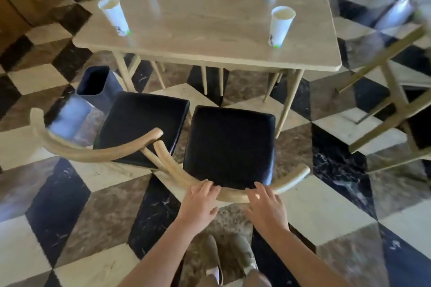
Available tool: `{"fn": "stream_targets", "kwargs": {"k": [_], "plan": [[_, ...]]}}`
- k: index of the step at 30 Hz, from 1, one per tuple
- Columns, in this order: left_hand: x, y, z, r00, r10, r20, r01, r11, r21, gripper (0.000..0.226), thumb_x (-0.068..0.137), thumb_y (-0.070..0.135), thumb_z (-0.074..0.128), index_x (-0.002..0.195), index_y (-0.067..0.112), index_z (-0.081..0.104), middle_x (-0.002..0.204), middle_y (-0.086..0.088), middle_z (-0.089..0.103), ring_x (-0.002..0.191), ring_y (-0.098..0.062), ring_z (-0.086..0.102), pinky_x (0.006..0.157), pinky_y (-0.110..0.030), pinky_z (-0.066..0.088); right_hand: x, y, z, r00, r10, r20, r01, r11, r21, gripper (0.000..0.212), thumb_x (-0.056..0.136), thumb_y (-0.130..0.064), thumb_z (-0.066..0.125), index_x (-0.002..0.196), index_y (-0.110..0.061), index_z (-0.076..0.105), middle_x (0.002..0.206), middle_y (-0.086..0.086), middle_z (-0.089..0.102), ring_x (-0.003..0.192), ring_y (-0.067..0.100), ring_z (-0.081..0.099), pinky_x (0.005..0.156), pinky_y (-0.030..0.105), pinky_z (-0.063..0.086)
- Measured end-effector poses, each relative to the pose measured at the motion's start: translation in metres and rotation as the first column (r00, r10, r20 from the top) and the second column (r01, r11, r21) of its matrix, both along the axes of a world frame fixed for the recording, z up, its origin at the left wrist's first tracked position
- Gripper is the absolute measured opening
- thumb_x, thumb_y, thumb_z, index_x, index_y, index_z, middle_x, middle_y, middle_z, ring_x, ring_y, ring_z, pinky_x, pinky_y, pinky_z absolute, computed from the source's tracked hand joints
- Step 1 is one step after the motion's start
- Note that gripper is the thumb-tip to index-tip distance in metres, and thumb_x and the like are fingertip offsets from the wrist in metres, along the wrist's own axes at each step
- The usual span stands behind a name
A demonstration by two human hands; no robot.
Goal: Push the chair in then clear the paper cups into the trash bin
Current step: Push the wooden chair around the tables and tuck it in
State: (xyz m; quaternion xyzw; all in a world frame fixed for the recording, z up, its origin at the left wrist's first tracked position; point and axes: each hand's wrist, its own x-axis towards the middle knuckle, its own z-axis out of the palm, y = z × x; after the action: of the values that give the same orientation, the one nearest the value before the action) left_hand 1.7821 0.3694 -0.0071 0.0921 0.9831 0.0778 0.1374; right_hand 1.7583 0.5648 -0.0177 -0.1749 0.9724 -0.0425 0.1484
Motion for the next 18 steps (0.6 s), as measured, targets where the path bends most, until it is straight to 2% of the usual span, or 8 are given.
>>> {"fn": "stream_targets", "kwargs": {"k": [3, 5, 7, 10, 18], "plan": [[-0.005, -0.004, -0.008, 1.000, -0.031, -0.003, 0.031, 1.000, -0.003, 0.049, 0.081, 0.030, 0.065, 0.126, 0.019, 0.050, 0.124, -0.001, 0.056, 0.116, -0.020, 0.051, 0.094, -0.044, 0.040, 0.003, 0.001, -0.009, 0.998, -0.044, -0.036, 0.043, 0.998, -0.035, 0.057, 0.054, -0.030, 0.089, 0.104, -0.013, 0.068, 0.105, 0.016, 0.067, 0.095, 0.032, 0.063, 0.071, 0.044, 0.057], [-0.011, -0.007, -0.011, 0.999, -0.026, -0.031, 0.026, 1.000, 0.000, 0.046, 0.066, 0.027, 0.080, 0.108, 0.018, 0.065, 0.103, 0.000, 0.067, 0.096, -0.019, 0.064, 0.080, -0.049, 0.049, 0.000, -0.001, -0.013, 0.997, -0.056, -0.046, 0.054, 0.998, -0.035, 0.052, 0.052, -0.027, 0.089, 0.098, -0.014, 0.070, 0.099, 0.013, 0.068, 0.091, 0.031, 0.064, 0.072, 0.045, 0.056], [-0.016, -0.010, -0.015, 0.997, -0.043, -0.062, 0.042, 0.999, -0.020, 0.045, 0.054, 0.026, 0.087, 0.095, 0.018, 0.070, 0.088, 0.001, 0.070, 0.081, -0.019, 0.068, 0.071, -0.050, 0.052, -0.005, -0.002, -0.017, 0.996, -0.067, -0.066, 0.063, 0.996, -0.063, 0.041, 0.052, -0.026, 0.088, 0.088, -0.013, 0.071, 0.088, 0.008, 0.069, 0.082, 0.029, 0.065, 0.068, 0.042, 0.056], [-0.021, -0.015, -0.020, 0.994, -0.065, -0.092, 0.063, 0.998, -0.018, 0.043, 0.054, 0.024, 0.088, 0.093, 0.016, 0.071, 0.085, 0.001, 0.071, 0.079, -0.020, 0.068, 0.071, -0.053, 0.052, -0.013, -0.003, -0.019, 0.996, -0.045, -0.074, 0.040, 0.997, -0.069, 0.034, 0.054, -0.028, 0.087, 0.081, -0.014, 0.071, 0.074, 0.003, 0.068, 0.074, 0.026, 0.063, 0.063, 0.040, 0.056], [-0.035, -0.018, -0.017, 0.991, -0.102, -0.084, 0.099, 0.994, -0.036, 0.047, 0.045, 0.025, 0.092, 0.088, 0.016, 0.073, 0.076, 0.002, 0.071, 0.070, -0.019, 0.068, 0.069, -0.054, 0.053, -0.023, -0.003, -0.021, 0.989, -0.014, -0.146, 0.003, 0.997, -0.075, 0.035, 0.051, -0.032, 0.089, 0.074, -0.014, 0.071, 0.065, 0.001, 0.066, 0.065, 0.023, 0.063, 0.056, 0.035, 0.056]]}}
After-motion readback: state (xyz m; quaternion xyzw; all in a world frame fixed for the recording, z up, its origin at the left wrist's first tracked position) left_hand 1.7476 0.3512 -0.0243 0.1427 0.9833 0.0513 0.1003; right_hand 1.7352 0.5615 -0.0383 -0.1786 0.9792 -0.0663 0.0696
